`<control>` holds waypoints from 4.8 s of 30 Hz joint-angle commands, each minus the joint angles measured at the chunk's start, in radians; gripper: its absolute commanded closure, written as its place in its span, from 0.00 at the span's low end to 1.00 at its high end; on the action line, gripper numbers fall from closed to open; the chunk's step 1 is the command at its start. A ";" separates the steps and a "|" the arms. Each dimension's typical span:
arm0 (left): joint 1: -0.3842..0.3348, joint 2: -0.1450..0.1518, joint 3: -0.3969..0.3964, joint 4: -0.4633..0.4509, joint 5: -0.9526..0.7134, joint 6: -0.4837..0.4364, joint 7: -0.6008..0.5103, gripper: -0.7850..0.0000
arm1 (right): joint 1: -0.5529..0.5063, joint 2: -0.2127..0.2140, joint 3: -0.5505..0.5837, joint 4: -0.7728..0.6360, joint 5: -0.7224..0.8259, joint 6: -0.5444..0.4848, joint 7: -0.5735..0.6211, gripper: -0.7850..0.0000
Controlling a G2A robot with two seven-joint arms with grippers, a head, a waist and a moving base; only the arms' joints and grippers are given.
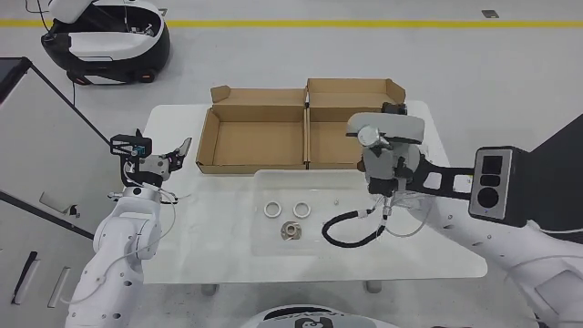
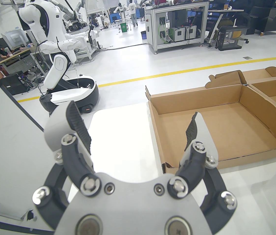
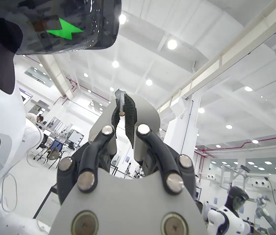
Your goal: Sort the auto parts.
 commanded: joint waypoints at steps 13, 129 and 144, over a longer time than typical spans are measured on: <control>0.000 0.000 0.000 0.000 0.000 0.000 0.000 0.00 | -0.045 -0.018 0.078 -0.011 -0.107 -0.101 0.155 1.00; 0.000 0.000 0.000 0.000 0.000 0.000 0.000 0.00 | 0.657 -0.345 -0.486 1.346 -1.574 -0.653 0.292 1.00; 0.000 0.000 0.000 0.000 0.000 0.000 0.000 0.00 | 0.601 -0.456 -0.486 1.632 -1.658 -0.603 0.330 1.00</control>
